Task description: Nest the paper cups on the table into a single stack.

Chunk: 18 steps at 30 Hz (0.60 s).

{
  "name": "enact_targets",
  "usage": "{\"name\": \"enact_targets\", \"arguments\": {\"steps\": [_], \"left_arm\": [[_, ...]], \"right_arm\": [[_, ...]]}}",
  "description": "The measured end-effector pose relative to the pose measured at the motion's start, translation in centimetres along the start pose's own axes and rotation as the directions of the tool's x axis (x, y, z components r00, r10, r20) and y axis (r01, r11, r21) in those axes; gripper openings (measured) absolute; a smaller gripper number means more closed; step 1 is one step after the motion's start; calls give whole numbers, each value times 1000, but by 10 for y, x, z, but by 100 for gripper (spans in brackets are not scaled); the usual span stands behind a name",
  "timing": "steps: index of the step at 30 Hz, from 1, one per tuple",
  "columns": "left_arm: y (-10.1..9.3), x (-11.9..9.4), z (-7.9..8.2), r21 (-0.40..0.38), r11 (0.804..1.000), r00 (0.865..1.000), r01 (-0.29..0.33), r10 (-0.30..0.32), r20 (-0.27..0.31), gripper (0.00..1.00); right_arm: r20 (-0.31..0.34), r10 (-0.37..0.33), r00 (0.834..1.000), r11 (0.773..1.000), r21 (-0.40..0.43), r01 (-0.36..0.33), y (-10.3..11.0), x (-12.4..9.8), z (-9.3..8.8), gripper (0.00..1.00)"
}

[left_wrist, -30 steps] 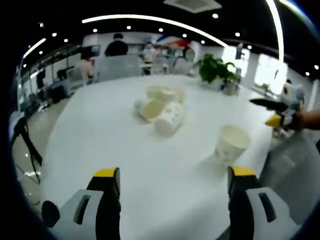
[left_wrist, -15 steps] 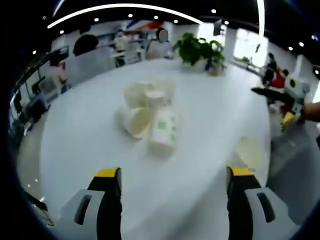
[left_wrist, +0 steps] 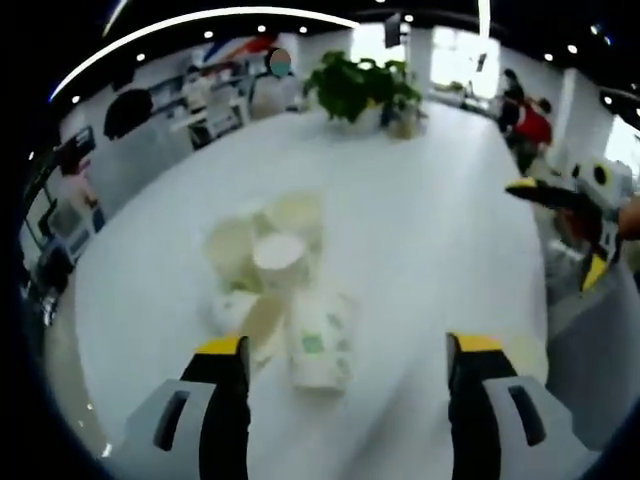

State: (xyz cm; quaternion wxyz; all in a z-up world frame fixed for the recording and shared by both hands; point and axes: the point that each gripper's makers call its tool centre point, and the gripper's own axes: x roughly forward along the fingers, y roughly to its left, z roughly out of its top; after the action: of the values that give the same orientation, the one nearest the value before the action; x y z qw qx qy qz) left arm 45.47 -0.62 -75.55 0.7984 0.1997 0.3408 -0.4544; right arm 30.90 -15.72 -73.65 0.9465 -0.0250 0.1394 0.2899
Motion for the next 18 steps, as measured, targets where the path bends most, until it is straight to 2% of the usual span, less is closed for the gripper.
{"name": "enact_targets", "arguments": {"steps": [4,12,18], "left_arm": [[5,10,3,-3,1000,999,10,-10,-52,75],[14,31,8,4,1000,996,13,-13,-84,64],[14,52,-4,7,1000,988,16,-15,-151,63]], "right_arm": [[-2,0,1000,1000,6,0,-1,0,-1,100],[0,-10,1000,1000,22,10,-3,-2,-1,100],[0,-17,1000,999,32,17,-4,-3,-2,100]]}}
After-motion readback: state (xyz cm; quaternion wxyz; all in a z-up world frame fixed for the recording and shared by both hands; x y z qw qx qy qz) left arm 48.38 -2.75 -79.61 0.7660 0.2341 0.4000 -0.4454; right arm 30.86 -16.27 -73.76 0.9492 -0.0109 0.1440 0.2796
